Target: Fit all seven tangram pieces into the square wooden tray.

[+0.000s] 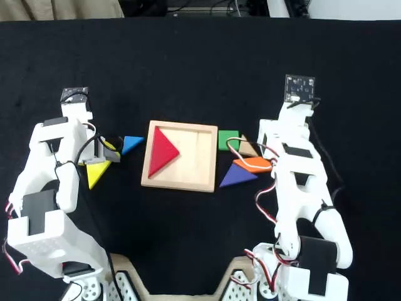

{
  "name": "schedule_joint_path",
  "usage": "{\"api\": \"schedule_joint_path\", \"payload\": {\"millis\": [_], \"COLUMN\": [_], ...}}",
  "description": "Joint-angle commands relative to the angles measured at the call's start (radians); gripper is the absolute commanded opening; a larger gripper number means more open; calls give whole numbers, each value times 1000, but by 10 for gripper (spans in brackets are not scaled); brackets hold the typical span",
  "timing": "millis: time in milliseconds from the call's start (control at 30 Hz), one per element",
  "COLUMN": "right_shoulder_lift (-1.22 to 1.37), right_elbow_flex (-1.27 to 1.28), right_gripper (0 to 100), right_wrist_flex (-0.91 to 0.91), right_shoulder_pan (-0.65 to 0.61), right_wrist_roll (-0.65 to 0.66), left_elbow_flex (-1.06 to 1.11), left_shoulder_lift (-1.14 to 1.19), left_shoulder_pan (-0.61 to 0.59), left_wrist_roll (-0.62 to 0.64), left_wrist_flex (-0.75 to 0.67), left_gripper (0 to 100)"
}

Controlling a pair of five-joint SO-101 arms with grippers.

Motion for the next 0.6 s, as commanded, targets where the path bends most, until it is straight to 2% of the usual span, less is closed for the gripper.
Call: {"api": "schedule_joint_path", "payload": {"millis": [0,200,333,567], "right_shoulder_lift": [5,5,5,5], "right_elbow_flex": [-13,-13,-13,-15], "right_gripper": [12,12,12,12], "right_wrist_flex": [-23,-23,-23,-23], "right_shoulder_pan": [-15,-15,-15,-15], "right_wrist_roll": [9,9,9,9], "left_elbow_flex": [-45,-58,-54,-44], "left_shoulder_lift": [-21,-18,-18,-18], "left_shoulder_pan": [-4,1,19,19], "left_wrist_roll": [-17,-3,86,91], "left_wrist_flex": [-9,-8,0,-3], "left_gripper": [329,329,330,330]}}
